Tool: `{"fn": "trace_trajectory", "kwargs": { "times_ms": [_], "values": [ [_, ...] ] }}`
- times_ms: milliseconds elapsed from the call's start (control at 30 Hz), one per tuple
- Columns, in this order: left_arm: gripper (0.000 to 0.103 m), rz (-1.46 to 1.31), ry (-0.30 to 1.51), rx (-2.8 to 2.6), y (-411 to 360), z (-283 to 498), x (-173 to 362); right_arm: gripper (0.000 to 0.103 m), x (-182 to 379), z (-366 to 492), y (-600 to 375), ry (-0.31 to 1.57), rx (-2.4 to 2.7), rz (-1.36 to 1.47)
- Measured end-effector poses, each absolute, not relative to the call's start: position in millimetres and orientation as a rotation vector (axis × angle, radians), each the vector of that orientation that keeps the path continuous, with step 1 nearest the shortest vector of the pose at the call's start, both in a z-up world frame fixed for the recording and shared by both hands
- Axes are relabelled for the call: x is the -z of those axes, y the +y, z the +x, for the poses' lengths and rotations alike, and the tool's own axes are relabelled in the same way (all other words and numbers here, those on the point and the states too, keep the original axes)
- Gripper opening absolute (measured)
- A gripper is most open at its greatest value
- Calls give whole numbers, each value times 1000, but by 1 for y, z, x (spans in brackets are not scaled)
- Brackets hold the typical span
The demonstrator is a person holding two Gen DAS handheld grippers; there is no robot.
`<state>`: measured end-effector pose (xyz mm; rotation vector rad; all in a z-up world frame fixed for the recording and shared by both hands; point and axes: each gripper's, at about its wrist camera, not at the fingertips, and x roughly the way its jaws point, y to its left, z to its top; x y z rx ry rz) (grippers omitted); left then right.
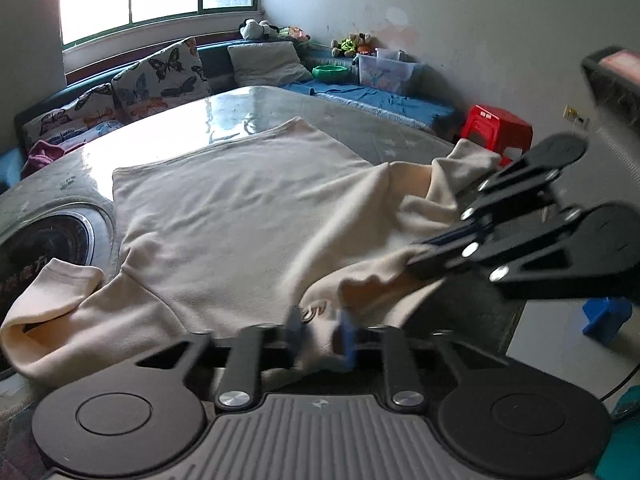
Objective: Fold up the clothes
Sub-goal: 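Lift and shake the sweatshirt out flat with both tools, then release the sweatshirt with both tools, leaving it spread flat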
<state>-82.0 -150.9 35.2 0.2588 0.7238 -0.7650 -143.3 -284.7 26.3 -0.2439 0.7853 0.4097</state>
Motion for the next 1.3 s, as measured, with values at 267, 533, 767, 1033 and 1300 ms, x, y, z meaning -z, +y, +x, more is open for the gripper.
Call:
{"fn": "trace_trajectory", "kwargs": {
  "times_ms": [267,533,767,1033,1300],
  "values": [
    [9,274,719,836,-142,-95,-36,9,-24,-160,-289,857,-447,-239],
    [13,293,729,884,-137,-95,-42,18,-54,-145,-306,777,-448,-198],
    [13,239,661,871,-134,-88,-67,19,-31,-113,-311,775,-368,-165],
    [13,133,727,659,-111,-43,-52,24,-7,-113,-308,810,-360,-174],
    [13,48,770,465,-59,-8,-36,28,-7,-112,-305,813,-360,-181]
  ]
}}
